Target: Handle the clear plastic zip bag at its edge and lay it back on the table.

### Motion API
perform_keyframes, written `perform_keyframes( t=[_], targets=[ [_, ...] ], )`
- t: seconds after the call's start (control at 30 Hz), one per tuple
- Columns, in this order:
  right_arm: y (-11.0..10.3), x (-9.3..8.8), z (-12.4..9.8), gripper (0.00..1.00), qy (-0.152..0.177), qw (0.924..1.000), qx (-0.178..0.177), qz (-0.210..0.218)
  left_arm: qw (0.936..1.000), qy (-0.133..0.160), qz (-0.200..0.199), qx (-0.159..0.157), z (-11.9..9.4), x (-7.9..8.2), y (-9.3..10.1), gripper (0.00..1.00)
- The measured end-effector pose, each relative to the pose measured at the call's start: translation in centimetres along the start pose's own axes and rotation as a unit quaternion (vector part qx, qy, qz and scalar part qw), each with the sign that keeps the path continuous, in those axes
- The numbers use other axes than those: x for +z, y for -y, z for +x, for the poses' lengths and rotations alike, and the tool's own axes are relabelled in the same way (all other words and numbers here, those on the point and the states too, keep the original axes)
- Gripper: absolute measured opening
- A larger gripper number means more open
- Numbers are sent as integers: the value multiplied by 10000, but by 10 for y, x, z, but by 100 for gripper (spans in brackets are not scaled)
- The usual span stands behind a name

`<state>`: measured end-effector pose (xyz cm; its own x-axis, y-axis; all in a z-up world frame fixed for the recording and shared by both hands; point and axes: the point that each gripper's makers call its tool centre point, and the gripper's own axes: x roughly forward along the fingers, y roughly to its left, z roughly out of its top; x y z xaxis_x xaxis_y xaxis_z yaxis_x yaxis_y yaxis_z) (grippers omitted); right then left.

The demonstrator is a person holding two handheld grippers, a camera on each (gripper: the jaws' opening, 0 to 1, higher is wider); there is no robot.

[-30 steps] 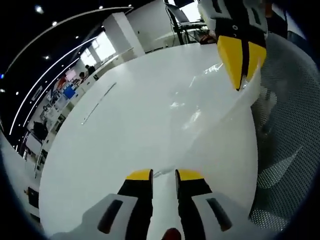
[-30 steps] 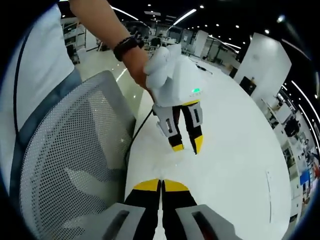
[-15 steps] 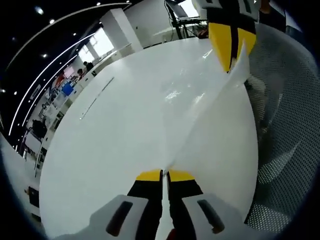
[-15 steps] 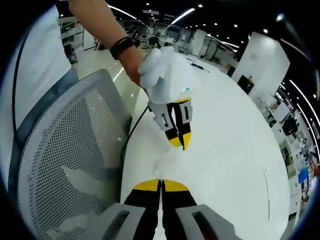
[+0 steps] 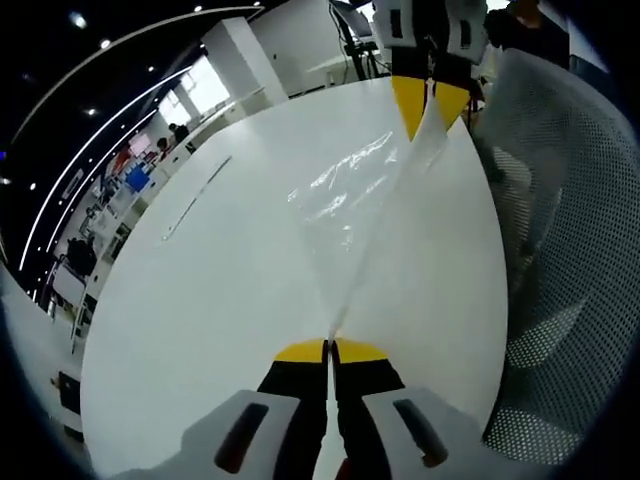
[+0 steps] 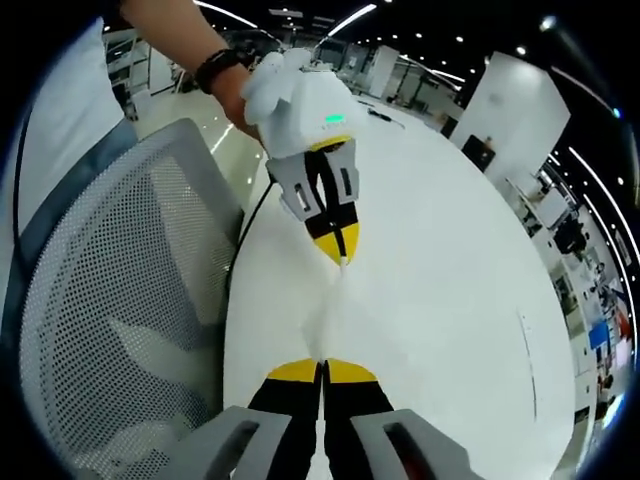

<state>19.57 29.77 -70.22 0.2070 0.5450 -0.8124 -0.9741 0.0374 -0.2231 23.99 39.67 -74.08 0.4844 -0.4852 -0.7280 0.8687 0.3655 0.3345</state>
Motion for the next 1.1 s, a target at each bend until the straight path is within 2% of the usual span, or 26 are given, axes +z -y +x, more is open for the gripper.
perform_keyframes(
  t=[0.7, 1.1],
  targets=[
    [28, -35, 5, 0, -389, 9966, -451, 574, 9996, 237, -47, 119, -19, 20, 3, 0],
    [42, -44, 15, 0, -487, 9938, -525, 850, 9993, 321, -70, 166, -25, 24, 10, 0]
  ],
)
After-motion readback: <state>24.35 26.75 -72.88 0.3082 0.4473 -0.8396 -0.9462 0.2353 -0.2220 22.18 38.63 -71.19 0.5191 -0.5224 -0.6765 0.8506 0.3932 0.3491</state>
